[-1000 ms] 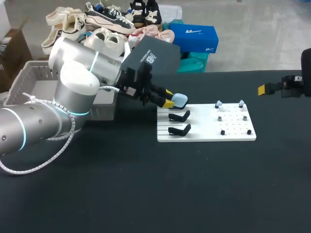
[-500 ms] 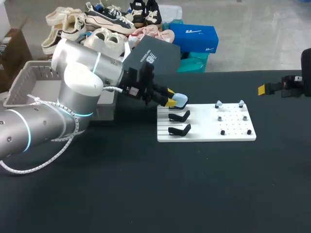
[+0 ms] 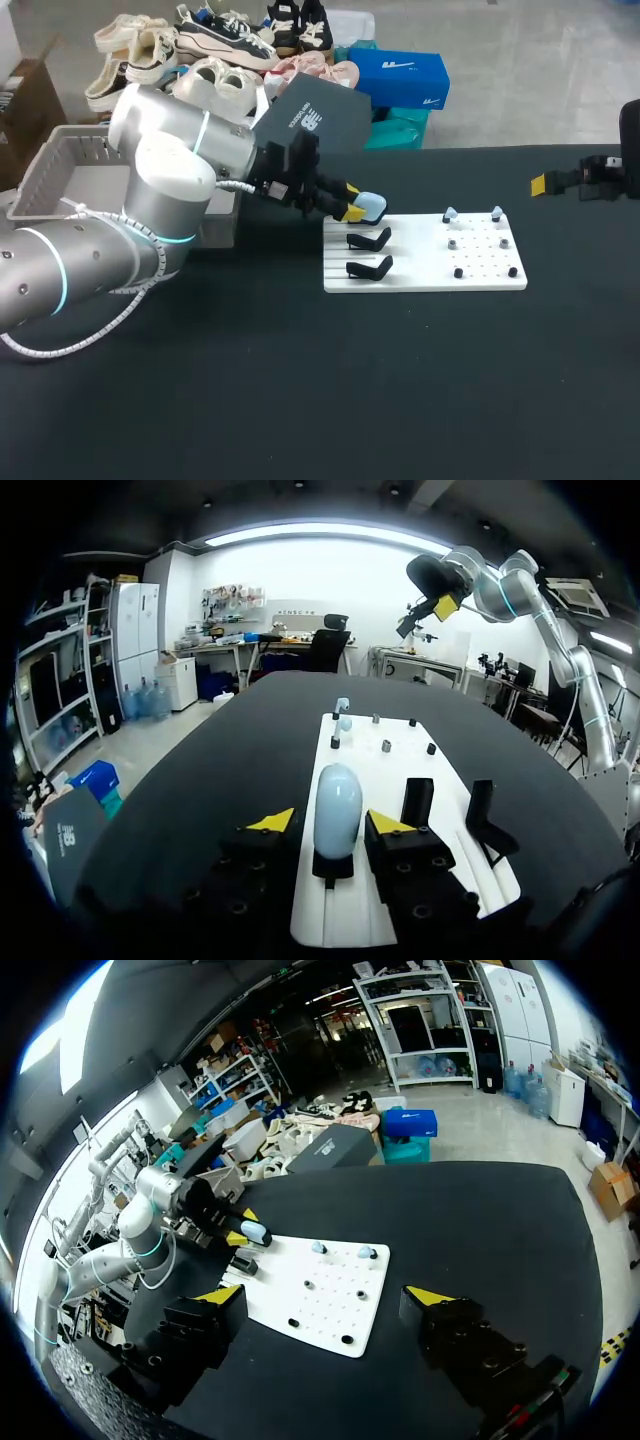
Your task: Pick up each earbud case from the left stands, insert the matching earbuds, close the lid, and place the case in the box.
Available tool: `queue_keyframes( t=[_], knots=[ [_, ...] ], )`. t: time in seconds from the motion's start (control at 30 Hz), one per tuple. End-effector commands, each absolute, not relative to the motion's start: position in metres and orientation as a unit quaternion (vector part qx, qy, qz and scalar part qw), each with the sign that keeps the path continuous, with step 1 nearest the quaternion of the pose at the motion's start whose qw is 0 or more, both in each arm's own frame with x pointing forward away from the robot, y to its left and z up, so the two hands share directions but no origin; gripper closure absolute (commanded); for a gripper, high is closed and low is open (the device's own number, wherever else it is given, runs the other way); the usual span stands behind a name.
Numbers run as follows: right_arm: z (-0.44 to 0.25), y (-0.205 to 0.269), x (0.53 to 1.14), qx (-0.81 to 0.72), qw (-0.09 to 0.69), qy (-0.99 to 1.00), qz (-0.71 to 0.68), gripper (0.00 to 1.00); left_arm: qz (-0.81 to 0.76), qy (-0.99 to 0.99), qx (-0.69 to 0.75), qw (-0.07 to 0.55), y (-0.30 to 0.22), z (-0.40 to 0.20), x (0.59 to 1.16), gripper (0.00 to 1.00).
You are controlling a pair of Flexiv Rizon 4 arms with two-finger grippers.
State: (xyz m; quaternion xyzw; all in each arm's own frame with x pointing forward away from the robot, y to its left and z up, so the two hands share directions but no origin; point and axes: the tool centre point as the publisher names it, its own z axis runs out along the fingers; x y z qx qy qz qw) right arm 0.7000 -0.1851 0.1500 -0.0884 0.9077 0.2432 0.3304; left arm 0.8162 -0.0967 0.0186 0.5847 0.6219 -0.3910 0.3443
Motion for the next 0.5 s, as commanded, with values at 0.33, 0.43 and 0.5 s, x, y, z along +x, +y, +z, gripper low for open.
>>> queue_keyframes(
  t=[0.33,0.43,0.5],
  knots=[
    [0.1500,-0.1851,0.7000,-0.088,0.330,0.908,0.243,0.00,-0.388,0.620,0.587,0.347,-0.0986,0.0165,0.8162,0.62],
    [0.1500,-0.1851,0.7000,-0.088,0.330,0.908,0.243,0.00,-0.389,0.619,0.587,0.348,-0.0988,0.0167,0.8161,0.87],
    [0.1500,-0.1851,0.7000,-0.088,0.330,0.908,0.243,0.00,-0.389,0.617,0.589,0.348,-0.0989,0.0168,0.8161,1.00]
  ],
)
